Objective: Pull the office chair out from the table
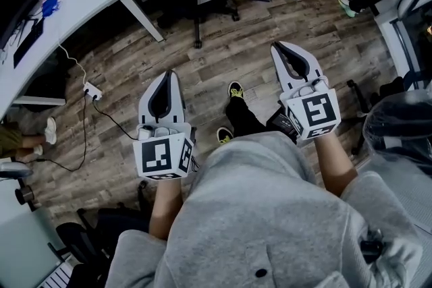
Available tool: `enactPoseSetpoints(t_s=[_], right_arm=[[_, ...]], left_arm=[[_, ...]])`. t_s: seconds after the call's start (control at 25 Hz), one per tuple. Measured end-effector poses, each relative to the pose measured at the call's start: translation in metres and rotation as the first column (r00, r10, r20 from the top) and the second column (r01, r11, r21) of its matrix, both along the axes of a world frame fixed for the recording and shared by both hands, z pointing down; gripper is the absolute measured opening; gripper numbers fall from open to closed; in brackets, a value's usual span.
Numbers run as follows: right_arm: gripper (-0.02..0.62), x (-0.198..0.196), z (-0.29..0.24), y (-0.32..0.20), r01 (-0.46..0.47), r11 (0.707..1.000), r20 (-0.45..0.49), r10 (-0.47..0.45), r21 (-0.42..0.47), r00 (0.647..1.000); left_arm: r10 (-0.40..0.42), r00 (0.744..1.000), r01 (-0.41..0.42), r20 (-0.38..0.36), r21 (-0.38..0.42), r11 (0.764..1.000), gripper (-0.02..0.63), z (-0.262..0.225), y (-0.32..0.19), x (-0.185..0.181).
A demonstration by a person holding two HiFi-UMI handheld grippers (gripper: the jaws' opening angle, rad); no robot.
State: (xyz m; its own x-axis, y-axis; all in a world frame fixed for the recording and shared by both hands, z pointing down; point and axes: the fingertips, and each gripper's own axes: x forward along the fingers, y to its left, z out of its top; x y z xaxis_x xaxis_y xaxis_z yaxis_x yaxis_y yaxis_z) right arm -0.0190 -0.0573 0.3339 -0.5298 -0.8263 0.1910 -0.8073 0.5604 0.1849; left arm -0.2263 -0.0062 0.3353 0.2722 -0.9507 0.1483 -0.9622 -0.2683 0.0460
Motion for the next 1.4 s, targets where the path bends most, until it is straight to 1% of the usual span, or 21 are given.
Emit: enactPoseSetpoints(t_s=[0.12,0.28,0.48,0.6,0.72,0.96,1.4], right_arm=[[0.037,0.001,0.003,-0.02,0.006,1.0,0.003,-0.006,-0.012,1.0],[0.037,0.003,0.004,-0.052,0.032,0.999,-0.033,-0.032,-0.007,0.999],[0.037,0.017,-0.008,-0.106,0.046,0.999,-0.069,-0.044,0.024,0.997],[0.037,0.023,-0.017,-0.139,0.034,0.999,-0.044,-0.032,0.04,0.999],[0.037,0.024,-0.017,-0.165,0.031,0.999,-0.024,-0.03,0.037,0.999],[0.037,0.024,-0.012,-0.198,0.06,0.998,-0.025,-0.06,0.021,0.998],[0.037,0.023,-0.003,-0.239,0.106,0.994,0.015,-0.106,0.007,0.994]], left_arm=[[-0.008,1.0,0.008,0.007,-0.016,1.0,0.012,0.002,-0.018,-0.001],[-0.013,1.0,0.013,0.02,-0.04,0.999,0.012,0.006,-0.048,-0.003],[-0.016,0.999,0.017,0.031,-0.055,0.998,0.012,0.007,-0.096,-0.001],[-0.007,0.999,0.01,0.045,-0.063,0.998,0.012,0.008,-0.122,0.004],[-0.003,0.998,0.007,0.057,-0.069,0.998,0.012,0.009,-0.147,0.009],[-0.011,0.998,0.016,0.062,-0.081,0.997,0.012,0.008,-0.182,0.015],[-0.046,0.995,0.054,0.089,-0.084,0.995,0.012,0.008,-0.225,0.024]])
